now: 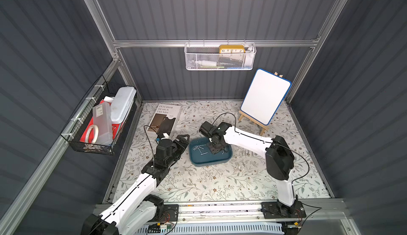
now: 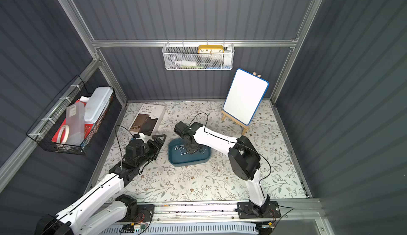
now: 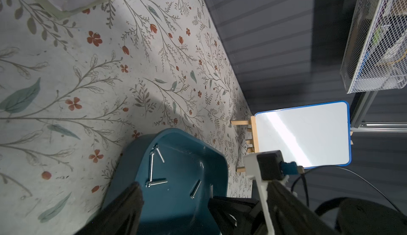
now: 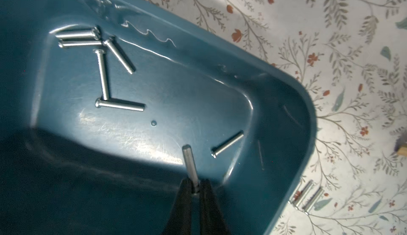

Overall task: Take out the screws from the storage box
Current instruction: Place the screw at the center of the board.

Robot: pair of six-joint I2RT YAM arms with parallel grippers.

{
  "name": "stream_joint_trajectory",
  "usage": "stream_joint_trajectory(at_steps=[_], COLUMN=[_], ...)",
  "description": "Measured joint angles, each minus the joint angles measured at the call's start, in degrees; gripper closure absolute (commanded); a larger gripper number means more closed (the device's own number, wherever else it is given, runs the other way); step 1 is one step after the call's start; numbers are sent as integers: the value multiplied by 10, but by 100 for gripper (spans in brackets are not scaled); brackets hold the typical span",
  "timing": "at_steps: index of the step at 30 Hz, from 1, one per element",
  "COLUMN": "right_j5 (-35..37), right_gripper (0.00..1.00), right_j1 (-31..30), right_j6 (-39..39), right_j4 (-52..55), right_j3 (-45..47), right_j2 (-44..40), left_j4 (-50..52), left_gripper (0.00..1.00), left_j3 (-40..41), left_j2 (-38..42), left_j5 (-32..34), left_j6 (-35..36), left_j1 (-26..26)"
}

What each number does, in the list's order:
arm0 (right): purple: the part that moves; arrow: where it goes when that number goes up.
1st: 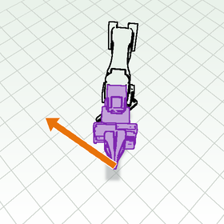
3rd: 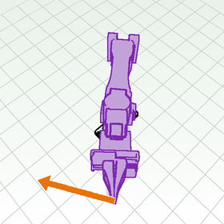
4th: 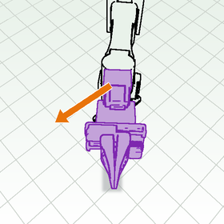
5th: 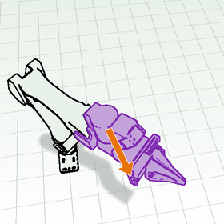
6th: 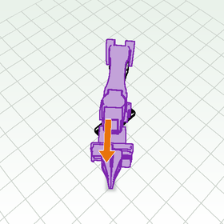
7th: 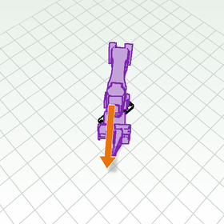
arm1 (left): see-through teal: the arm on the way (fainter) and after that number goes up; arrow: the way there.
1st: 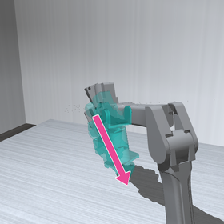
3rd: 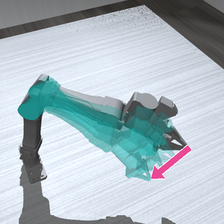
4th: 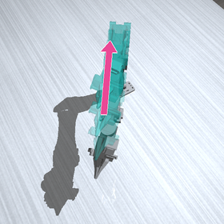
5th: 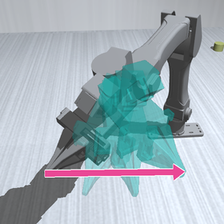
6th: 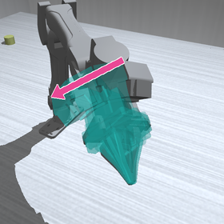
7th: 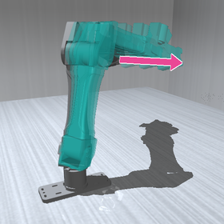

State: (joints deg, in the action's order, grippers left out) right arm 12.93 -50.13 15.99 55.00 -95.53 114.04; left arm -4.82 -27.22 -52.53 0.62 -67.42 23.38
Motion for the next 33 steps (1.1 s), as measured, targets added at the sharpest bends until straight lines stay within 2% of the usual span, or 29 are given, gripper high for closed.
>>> stream_joint_trajectory(at_steps=[5,9,19,24,33], right_j5=[9,8,-16,-29,-42], right_gripper=[94,94,94,93,91], right_j1=[1,10,95,128,170], right_j6=[33,72,153,176,196], right_j4=[-7,-9,-25,-32,-32], right_j3=[53,141,347,403,416], right_j2=[-75,-155,-394,-417,-363], left_j4=[-4,-12,-30,-33,-33], left_gripper=[8,8,8,8,8], left_j3=[-1,-2,-5,-5,-5], left_j2=[-17,-30,-44,-49,-44], left_j5=[-5,-10,-17,-19,-19], left_j6=[4,6,10,14,14], left_j1=[0,0,0,0,0])
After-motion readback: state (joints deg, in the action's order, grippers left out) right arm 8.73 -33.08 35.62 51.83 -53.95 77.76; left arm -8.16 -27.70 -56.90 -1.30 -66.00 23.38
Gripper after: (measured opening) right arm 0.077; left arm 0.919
